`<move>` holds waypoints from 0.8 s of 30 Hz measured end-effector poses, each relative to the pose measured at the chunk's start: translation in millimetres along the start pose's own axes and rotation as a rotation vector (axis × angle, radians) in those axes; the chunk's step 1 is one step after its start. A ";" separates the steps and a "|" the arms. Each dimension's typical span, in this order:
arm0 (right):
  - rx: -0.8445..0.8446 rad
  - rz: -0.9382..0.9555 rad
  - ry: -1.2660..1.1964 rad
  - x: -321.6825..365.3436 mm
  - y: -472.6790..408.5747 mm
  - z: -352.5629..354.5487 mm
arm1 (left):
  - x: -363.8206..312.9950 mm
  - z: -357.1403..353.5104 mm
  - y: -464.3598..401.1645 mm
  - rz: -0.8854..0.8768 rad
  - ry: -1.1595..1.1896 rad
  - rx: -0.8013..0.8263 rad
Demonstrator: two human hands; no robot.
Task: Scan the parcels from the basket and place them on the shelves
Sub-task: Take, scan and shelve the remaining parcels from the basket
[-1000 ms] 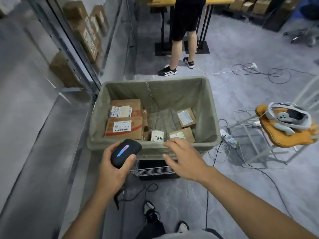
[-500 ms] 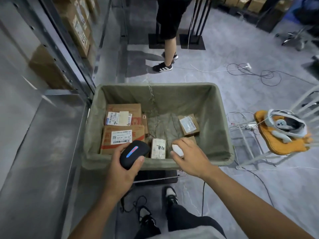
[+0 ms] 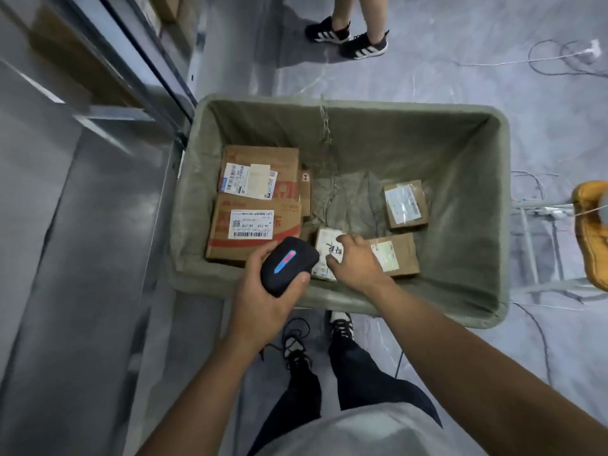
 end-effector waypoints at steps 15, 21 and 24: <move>0.092 -0.329 0.108 -39.9 -74.1 -81.0 | 16.8 -21.7 -26.3 0.124 -0.020 -0.021; 0.125 -0.407 0.032 -46.3 -76.9 -100.6 | 30.9 -28.9 -38.2 0.179 -0.066 -0.014; 0.149 -0.391 -0.034 -41.6 -78.0 -107.8 | 32.3 -28.5 -38.6 0.184 -0.086 -0.022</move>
Point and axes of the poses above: each hand's wrist, its own y-axis away from the middle knuckle, its own z-axis out of the back of the hand, x = y × z, the point moved 10 cm from there along -y, towards the middle knuckle, and after that the axes turned 4 degrees about -y, right-handed, at the moved point
